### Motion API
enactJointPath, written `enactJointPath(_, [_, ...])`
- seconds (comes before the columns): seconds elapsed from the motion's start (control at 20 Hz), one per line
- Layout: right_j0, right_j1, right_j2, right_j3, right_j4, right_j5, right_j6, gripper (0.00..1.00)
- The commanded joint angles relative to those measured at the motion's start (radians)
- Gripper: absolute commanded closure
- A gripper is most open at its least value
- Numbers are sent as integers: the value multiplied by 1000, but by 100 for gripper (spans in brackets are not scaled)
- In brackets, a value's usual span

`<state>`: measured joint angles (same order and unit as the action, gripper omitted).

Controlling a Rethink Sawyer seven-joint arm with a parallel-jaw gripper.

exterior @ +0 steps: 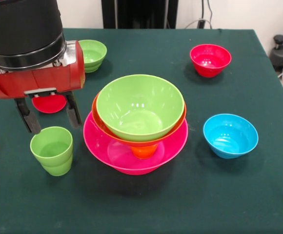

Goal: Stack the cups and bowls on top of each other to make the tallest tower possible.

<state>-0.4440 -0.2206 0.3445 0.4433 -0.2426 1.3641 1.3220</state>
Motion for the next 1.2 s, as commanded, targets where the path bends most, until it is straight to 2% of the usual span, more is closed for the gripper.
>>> enactJointPath(0.05, [1, 27, 62, 24, -73, -16, -354, 0])
enactJointPath(0.2, [-3, 27, 60, 35, -73, -20, -362, 0])
enactJointPath(0.45, [-14, 52, 80, -7, -78, -2, -379, 0])
enactJointPath(0.6, [-25, 37, 75, 12, -59, -22, -347, 0])
enactJointPath(0.85, [-31, 40, 64, 25, -68, -40, -367, 0])
enactJointPath(1.2, [-59, 1, 40, 129, -50, -108, -373, 0])
